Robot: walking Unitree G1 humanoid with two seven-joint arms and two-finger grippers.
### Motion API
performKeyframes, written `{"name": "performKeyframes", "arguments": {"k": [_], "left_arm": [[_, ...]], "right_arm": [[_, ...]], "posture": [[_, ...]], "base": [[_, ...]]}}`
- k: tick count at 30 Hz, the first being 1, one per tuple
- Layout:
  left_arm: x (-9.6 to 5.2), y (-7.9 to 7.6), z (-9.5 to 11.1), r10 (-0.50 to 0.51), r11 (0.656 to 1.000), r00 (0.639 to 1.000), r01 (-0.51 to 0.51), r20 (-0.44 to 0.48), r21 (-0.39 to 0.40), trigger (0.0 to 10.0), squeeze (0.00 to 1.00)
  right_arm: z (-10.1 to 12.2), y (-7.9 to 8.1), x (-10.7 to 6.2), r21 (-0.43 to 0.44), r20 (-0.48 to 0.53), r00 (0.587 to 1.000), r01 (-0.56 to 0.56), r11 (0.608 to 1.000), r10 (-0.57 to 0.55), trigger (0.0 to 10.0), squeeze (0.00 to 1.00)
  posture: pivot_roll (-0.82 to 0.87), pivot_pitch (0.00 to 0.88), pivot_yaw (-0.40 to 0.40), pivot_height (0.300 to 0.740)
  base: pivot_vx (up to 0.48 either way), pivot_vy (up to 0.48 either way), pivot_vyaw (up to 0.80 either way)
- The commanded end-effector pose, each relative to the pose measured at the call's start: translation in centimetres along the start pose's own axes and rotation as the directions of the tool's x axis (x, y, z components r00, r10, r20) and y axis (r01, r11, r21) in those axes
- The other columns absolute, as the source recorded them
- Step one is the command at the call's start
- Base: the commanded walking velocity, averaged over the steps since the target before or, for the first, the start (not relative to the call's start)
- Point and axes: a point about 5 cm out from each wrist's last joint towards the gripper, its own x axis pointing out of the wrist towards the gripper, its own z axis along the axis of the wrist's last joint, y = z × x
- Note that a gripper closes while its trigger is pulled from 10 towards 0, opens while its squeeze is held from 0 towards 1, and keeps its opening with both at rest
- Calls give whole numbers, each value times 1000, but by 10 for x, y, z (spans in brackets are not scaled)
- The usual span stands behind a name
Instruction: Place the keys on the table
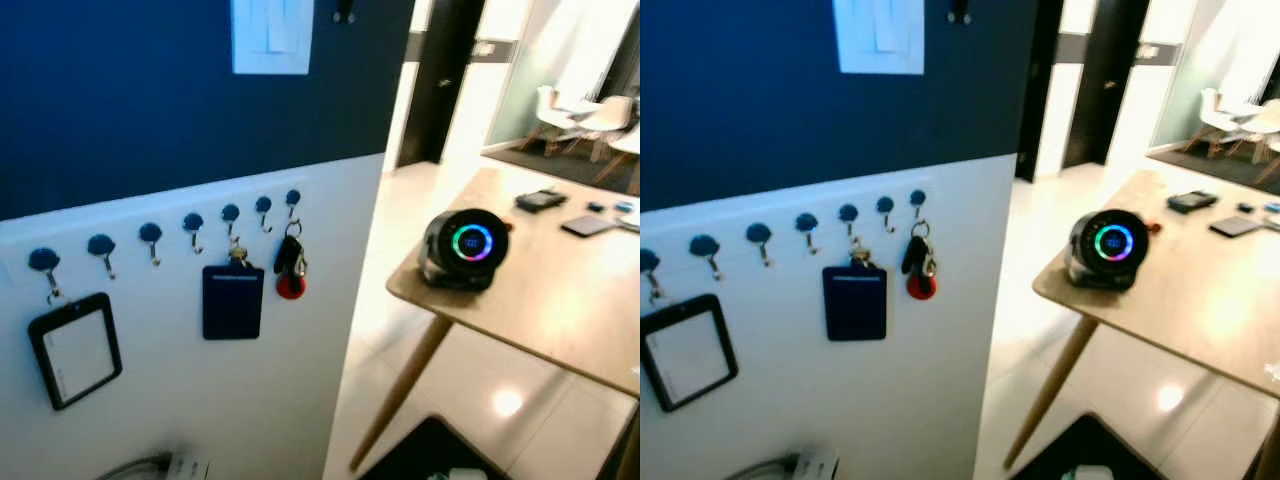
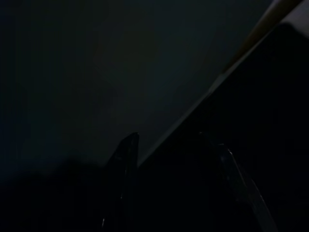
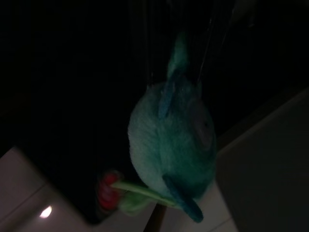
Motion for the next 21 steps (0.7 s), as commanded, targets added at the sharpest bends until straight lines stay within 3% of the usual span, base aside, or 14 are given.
{"name": "performKeyframes", "arguments": {"k": [1, 21], "left_arm": [[1, -1, 2, -6, 1000, 1000, 6, 7, -1, 10000, 0], [0, 0, 0, -8, 1000, 1000, 8, 9, -1, 10000, 0]], "right_arm": [[-6, -7, -2, -9, -20, 1000, 15, 1000, -15, 10000, 0], [-10, -6, -4, -32, -34, 999, 2, 999, -3, 10000, 0]], "posture": [[30, 36, -1, 740], [33, 40, -5, 740]], "base": [[0, 0, -800], [0, 0, -800]]}}
